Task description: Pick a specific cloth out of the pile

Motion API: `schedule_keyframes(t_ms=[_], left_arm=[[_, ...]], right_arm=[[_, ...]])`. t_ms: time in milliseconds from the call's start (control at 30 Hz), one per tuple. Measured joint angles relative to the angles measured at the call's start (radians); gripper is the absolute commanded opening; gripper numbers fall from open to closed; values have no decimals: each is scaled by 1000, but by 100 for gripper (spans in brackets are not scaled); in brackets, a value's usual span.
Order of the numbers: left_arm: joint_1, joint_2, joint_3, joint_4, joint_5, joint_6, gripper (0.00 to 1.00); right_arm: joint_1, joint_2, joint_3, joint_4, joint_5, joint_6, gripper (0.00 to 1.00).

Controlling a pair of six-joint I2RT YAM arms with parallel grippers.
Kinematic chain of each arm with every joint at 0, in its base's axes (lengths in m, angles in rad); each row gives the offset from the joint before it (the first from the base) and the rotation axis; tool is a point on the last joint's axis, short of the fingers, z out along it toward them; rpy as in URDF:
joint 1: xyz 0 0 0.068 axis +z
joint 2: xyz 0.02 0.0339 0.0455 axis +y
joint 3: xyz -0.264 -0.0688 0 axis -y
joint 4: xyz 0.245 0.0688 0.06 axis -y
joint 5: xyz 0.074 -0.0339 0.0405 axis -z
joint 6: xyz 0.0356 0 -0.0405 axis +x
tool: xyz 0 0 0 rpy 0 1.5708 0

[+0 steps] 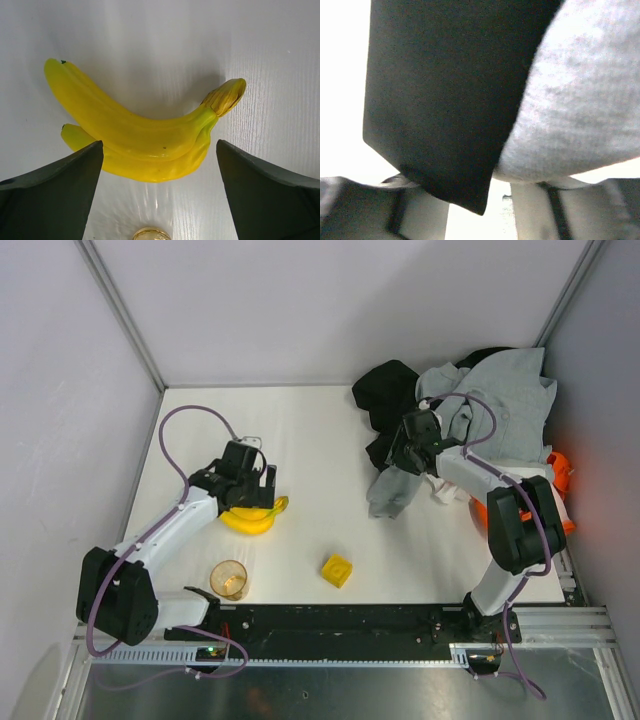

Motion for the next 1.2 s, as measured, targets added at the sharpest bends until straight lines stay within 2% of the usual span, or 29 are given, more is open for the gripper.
schedule_keyframes(t_ms=[33,100,333,567,933,1033,1200], left_arm=[[0,0,0,0,2,1,100],[0,0,0,0,4,2,100],[0,0,1,0,4,2,100],[0,0,1,0,5,2,100],[0,0,2,0,7,2,100],[0,0,2,0,7,2,100],[0,0,2,0,15,2,100]], right_arm=[[-2,1,0,0,-2,-5,31],[-6,2,0,2,-12,-13,20],[-8,3,0,4,-30,-39,2],[-13,-38,0,-6,-56,-77,0],[-108,-268,72,-24,-124,-159,0],[-156,-328,96,-9,-86,-185,0],[-220,-393,136,28,77,-239,0]])
